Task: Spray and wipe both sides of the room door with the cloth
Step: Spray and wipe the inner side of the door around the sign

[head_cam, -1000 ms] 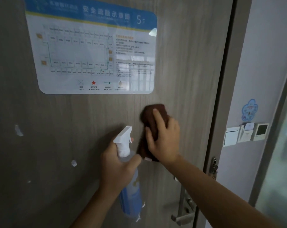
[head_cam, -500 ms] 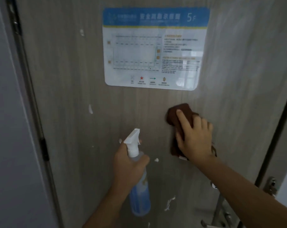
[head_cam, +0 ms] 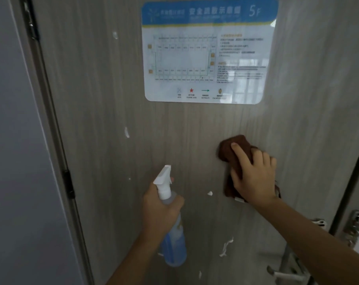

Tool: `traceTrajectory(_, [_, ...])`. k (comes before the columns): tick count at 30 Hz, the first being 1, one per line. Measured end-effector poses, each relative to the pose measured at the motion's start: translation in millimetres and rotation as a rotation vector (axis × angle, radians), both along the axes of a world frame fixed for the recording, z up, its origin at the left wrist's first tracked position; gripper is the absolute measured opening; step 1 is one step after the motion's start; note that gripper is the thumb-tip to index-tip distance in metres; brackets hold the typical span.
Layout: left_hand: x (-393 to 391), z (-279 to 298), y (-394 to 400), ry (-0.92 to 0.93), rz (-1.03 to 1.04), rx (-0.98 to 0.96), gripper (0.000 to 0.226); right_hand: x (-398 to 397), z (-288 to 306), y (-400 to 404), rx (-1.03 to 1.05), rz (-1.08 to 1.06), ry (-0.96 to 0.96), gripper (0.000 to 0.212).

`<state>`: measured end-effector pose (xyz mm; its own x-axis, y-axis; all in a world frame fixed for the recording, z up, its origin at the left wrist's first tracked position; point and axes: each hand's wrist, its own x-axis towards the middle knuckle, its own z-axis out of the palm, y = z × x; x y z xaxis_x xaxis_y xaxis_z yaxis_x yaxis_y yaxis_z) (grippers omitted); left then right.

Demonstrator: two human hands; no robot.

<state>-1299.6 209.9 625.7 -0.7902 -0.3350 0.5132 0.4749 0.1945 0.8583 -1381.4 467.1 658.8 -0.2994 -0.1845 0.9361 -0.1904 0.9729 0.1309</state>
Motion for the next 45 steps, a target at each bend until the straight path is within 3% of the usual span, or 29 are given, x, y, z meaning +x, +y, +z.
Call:
traceTrajectory(7, [-19,59,-67,0.135,0.113,0.008,0.036,2,38,-37,-0.088,0.067,0.026,0.059])
traceTrajectory(14, [-29,60,-115,0.066,0.085,-0.021,0.029,-16,83,-135,0.154,0.186,0.039,0.055])
traceTrajectory(33, [-40,57,-166,0.102,-0.086,-0.122,0.024,-24,85,-213,-0.151,0.140,0.108,0.050])
traceTrajectory(40, [-41,58,-182,0.165,-0.046,-0.029,0.030,-30,91,-256,-0.007,0.083,0.107,0.048])
traceTrajectory(45, [-45,52,-195,0.166,-0.034,-0.029,0.027,-26,61,-266,0.370,0.103,0.092,0.044])
